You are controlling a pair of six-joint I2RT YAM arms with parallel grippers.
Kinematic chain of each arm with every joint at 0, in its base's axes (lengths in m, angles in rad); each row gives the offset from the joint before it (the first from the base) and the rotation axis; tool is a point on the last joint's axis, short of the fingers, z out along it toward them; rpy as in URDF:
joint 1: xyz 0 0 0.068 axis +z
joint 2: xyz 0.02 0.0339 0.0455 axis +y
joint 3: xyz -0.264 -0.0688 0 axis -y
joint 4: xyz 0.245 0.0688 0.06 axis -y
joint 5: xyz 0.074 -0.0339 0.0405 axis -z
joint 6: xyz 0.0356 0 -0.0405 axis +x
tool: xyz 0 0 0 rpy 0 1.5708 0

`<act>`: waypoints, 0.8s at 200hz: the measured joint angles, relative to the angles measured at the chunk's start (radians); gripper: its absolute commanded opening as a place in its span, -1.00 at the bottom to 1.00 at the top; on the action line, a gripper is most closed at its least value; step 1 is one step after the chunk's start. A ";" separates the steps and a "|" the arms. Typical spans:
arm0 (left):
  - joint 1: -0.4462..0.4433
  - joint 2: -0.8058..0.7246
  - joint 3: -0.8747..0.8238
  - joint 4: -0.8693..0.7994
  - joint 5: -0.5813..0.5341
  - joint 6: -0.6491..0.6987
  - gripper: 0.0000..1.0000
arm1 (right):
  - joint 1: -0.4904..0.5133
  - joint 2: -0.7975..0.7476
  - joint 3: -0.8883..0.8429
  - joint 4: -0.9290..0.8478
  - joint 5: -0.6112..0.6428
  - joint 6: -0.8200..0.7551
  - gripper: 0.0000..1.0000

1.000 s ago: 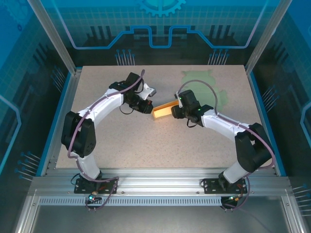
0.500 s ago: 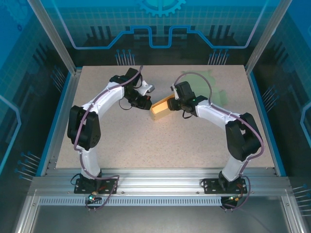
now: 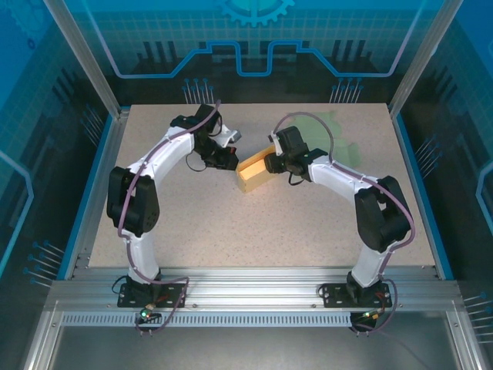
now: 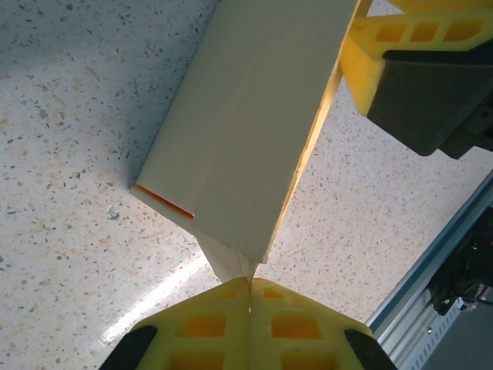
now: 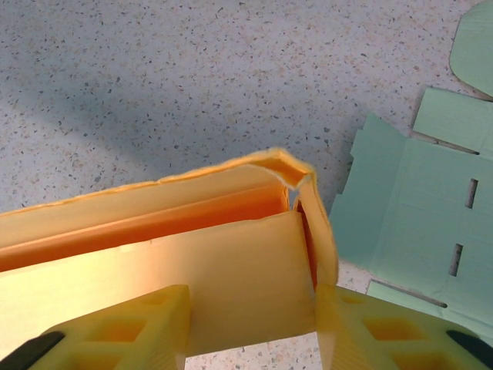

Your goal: Fold the paper box

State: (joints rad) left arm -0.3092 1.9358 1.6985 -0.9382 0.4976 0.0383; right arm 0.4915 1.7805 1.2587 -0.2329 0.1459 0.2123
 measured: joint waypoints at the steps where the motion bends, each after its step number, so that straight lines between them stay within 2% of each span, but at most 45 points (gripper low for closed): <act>1: 0.000 0.000 0.001 0.000 0.001 -0.001 -1.00 | 0.000 0.000 0.000 0.001 0.000 -0.001 -0.09; 61: 0.000 0.019 0.018 0.002 0.064 -0.080 -1.00 | 0.000 0.020 0.015 0.024 0.006 -0.007 -0.13; 160: -0.001 0.020 -0.051 0.068 0.076 -0.138 -1.00 | 0.005 0.022 0.015 0.026 0.012 -0.007 -0.16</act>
State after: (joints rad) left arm -0.3103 1.9556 1.6474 -0.8703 0.5732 -0.0998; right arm 0.4961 1.8023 1.2739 -0.2066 0.1581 0.2050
